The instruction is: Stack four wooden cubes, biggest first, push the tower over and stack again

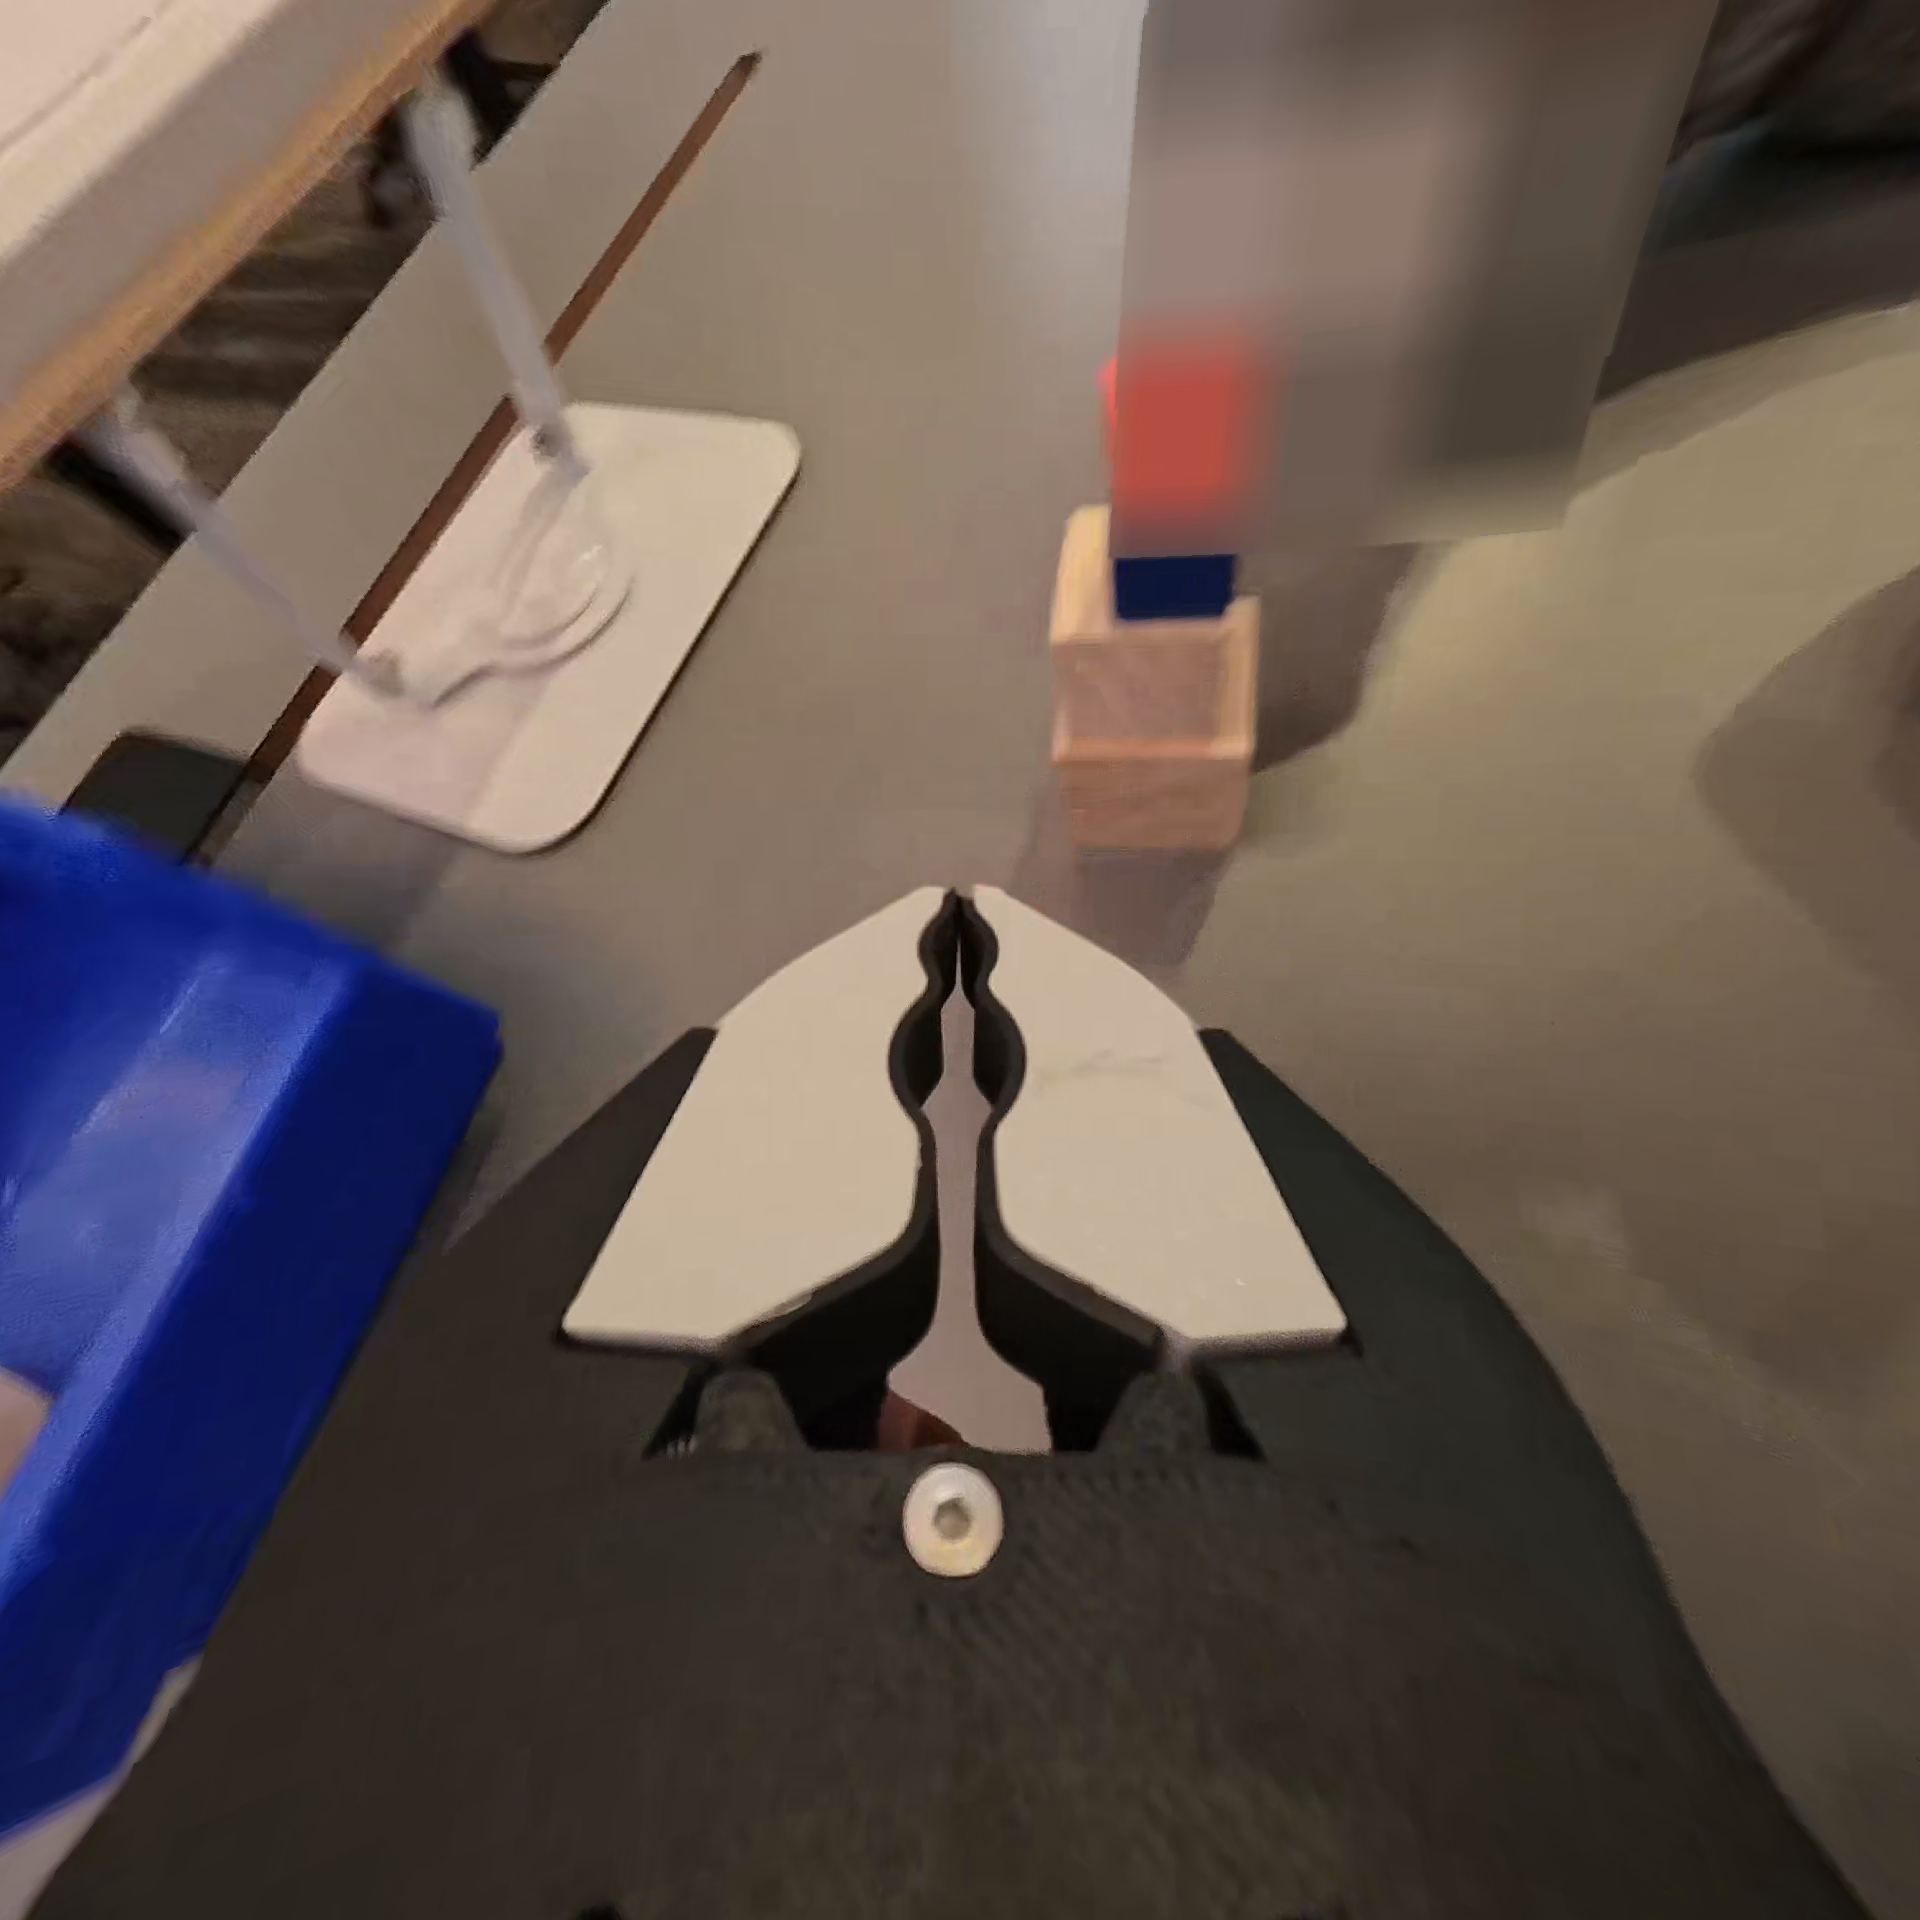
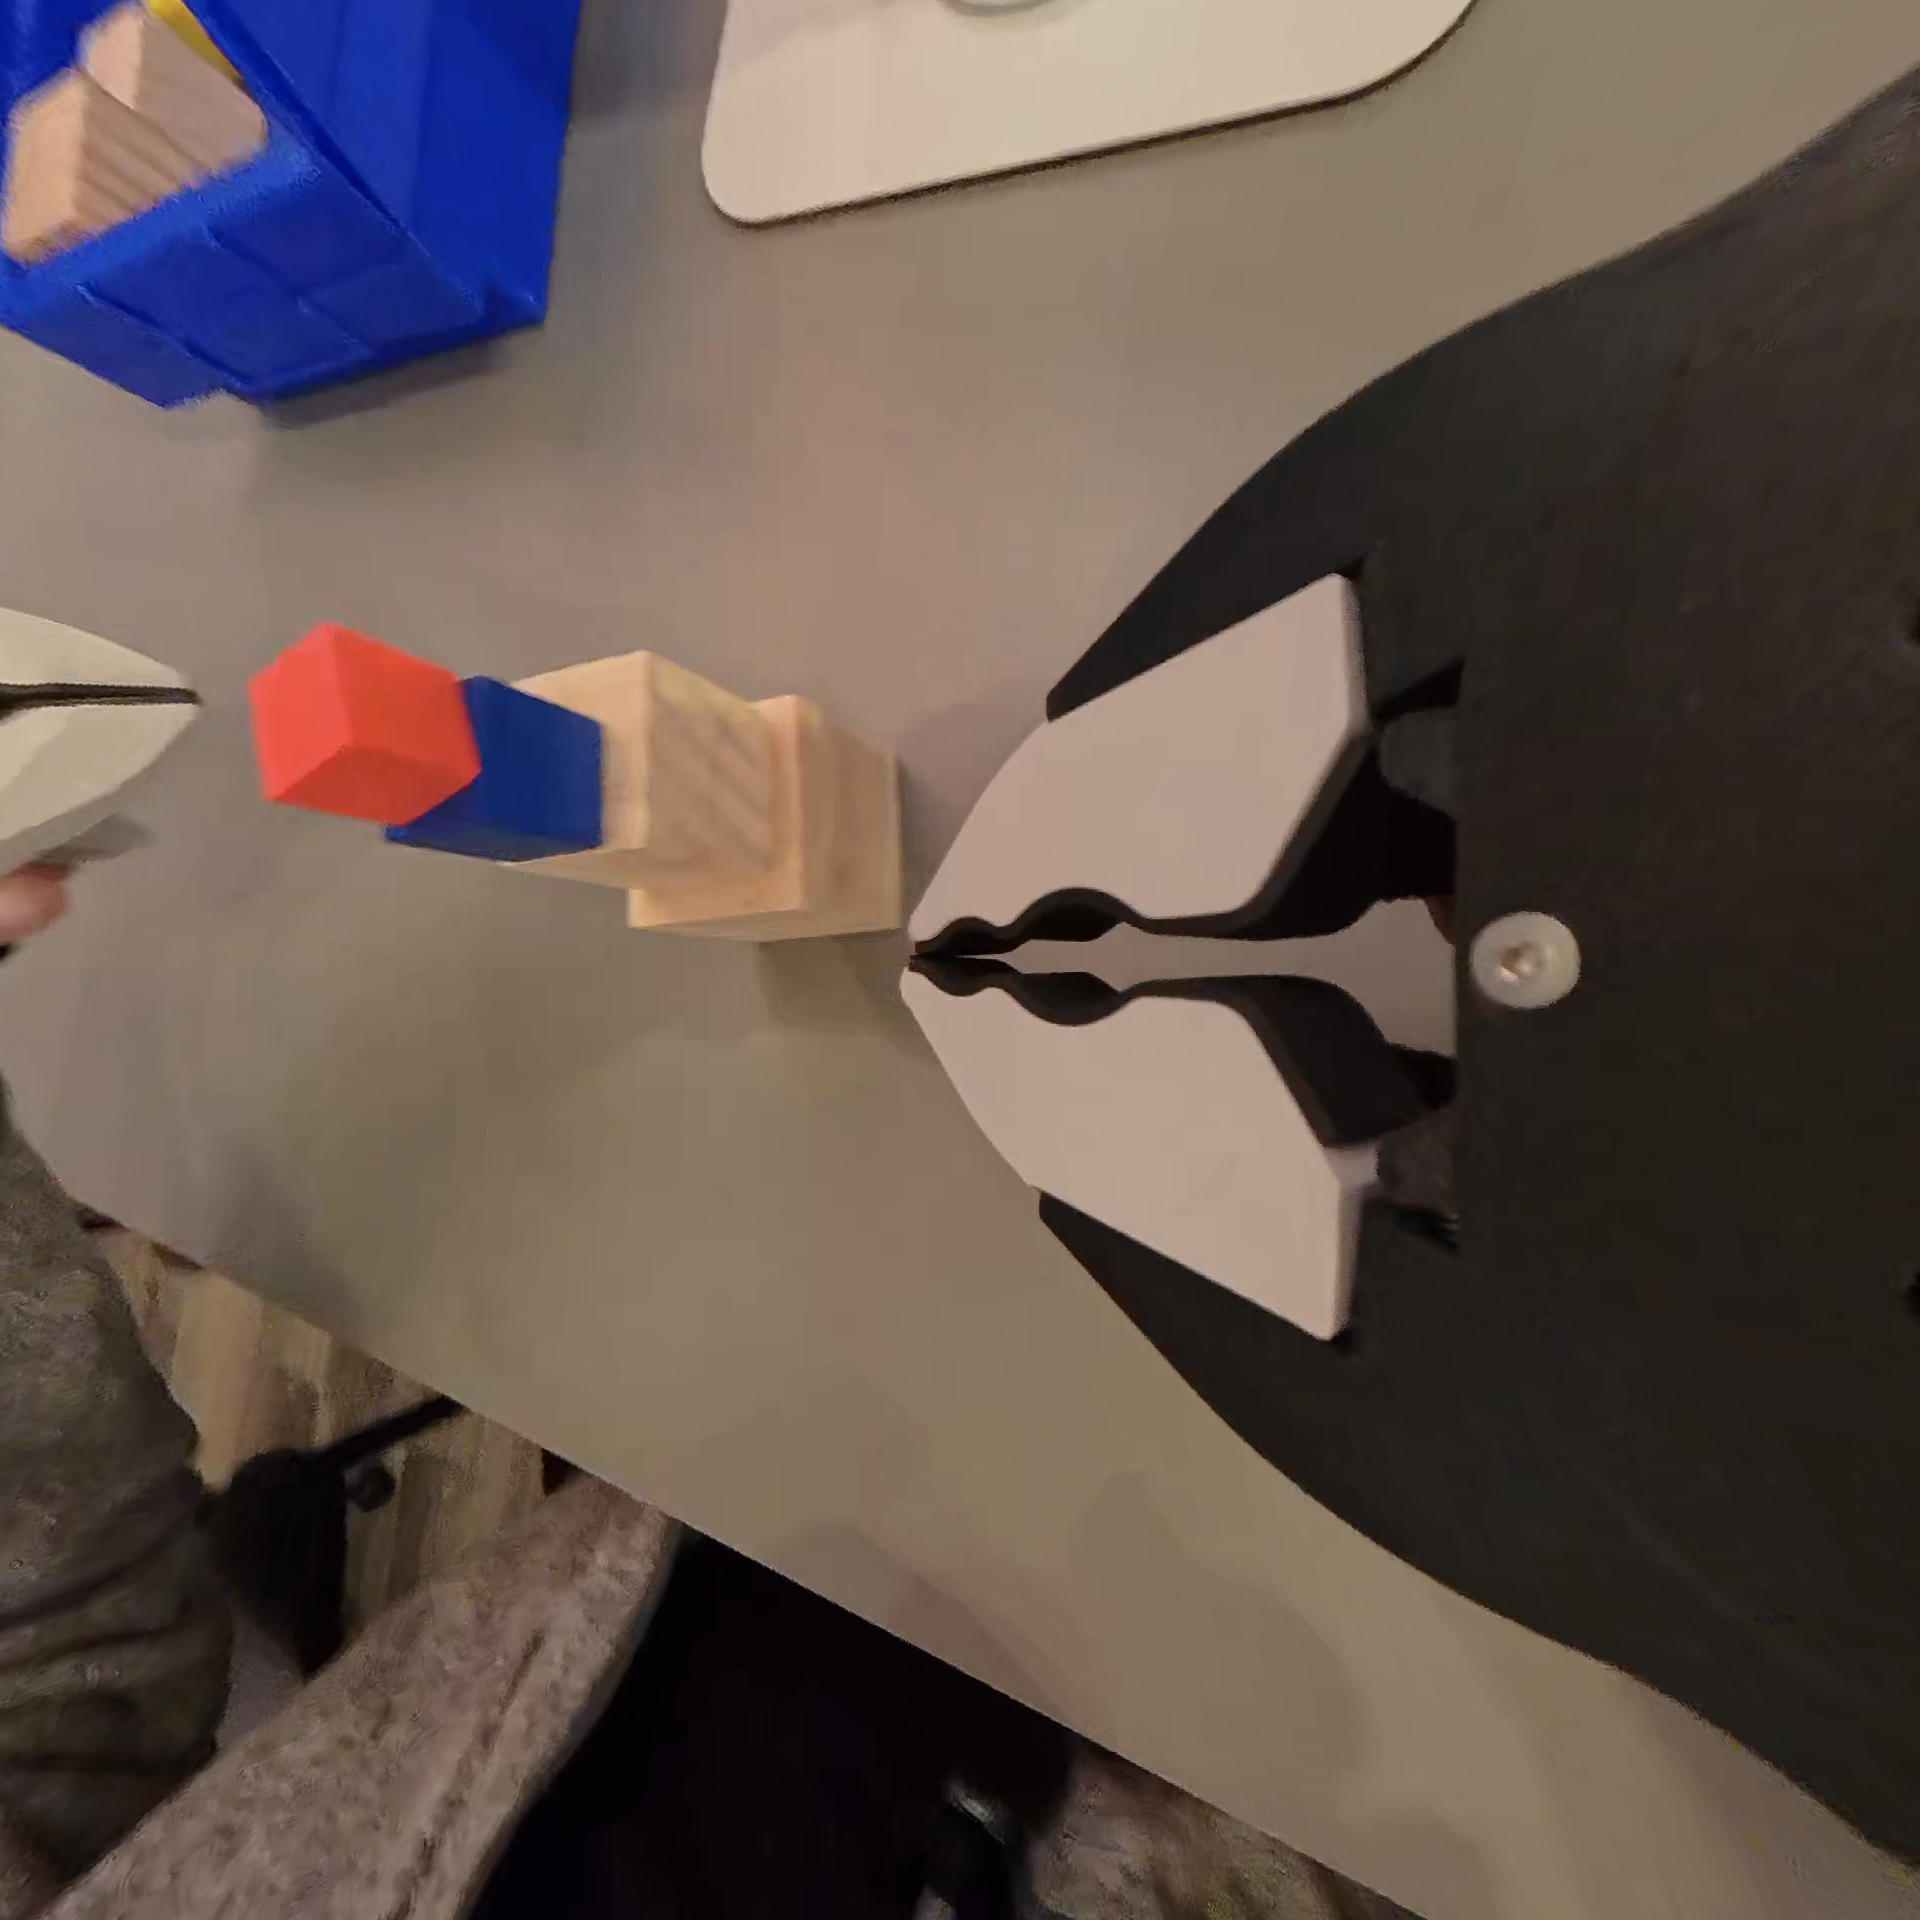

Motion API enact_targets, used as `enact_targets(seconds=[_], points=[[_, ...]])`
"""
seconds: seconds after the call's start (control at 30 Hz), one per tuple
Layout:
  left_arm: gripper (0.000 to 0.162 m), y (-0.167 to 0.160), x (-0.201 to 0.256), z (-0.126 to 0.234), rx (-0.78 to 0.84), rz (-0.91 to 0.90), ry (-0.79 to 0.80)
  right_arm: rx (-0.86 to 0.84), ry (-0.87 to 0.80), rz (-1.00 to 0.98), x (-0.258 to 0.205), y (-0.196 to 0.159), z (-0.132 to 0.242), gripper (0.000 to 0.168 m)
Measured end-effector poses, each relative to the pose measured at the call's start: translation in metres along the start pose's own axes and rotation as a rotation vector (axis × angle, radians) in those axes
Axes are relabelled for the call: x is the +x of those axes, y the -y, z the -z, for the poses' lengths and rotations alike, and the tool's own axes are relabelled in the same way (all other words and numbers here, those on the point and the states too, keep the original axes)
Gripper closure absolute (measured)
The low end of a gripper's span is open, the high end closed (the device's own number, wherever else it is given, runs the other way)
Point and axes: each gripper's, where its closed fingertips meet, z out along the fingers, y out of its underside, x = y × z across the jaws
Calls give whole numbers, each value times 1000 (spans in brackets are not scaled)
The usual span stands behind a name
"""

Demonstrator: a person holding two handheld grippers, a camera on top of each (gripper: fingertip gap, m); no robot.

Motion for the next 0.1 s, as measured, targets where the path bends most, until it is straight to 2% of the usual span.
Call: enact_targets(seconds=[0.1], points=[[162, -46, -24, 5, -25, 82, 111, 1, -55, 50, -21, 17, -27, 168]])
